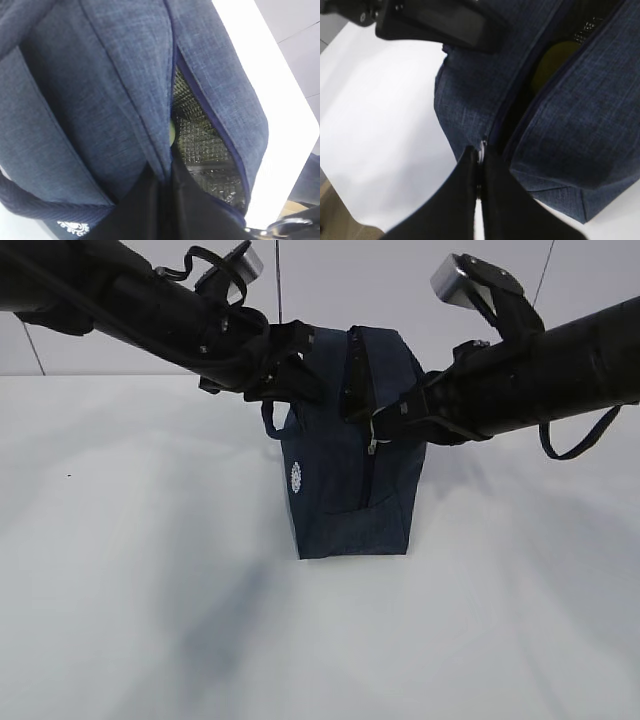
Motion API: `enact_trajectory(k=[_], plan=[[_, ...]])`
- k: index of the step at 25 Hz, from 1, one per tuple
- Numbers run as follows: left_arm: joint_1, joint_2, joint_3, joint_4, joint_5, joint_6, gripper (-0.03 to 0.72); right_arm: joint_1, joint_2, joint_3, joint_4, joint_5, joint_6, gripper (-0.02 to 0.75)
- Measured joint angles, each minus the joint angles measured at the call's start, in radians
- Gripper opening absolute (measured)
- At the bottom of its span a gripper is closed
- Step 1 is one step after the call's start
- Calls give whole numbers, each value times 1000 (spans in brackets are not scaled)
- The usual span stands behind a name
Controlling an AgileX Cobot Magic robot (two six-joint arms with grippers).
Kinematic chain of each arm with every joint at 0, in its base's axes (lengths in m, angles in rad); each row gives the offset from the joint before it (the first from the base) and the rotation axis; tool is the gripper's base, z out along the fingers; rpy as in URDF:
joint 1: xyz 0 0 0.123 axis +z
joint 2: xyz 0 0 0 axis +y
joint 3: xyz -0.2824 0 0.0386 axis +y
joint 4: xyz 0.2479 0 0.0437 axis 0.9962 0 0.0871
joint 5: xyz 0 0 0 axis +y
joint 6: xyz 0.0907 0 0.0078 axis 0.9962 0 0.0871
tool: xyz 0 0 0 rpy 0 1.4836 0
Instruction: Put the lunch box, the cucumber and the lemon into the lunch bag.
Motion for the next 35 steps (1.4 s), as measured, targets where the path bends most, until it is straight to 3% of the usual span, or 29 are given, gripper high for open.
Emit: enact_trajectory(k=[12, 22, 25, 29, 31, 35], plan=[[0, 0, 0, 0, -2, 0, 2, 0, -2, 0, 134, -46, 28, 1], [0, 0, 0, -2, -12, 0, 22, 0, -2, 0, 151, -51, 30, 1], [0, 0, 0, -2, -10, 0, 160, 0, -2, 0, 151, -51, 30, 1], [0, 0, 0, 0, 2, 0, 423, 0, -2, 0, 151, -51, 30, 1], [0, 0, 0, 12, 9, 0, 479, 0, -2, 0, 153, -51, 30, 1], [7, -27, 0, 79, 10, 2, 503, 0, -2, 0, 153, -49, 30, 1]])
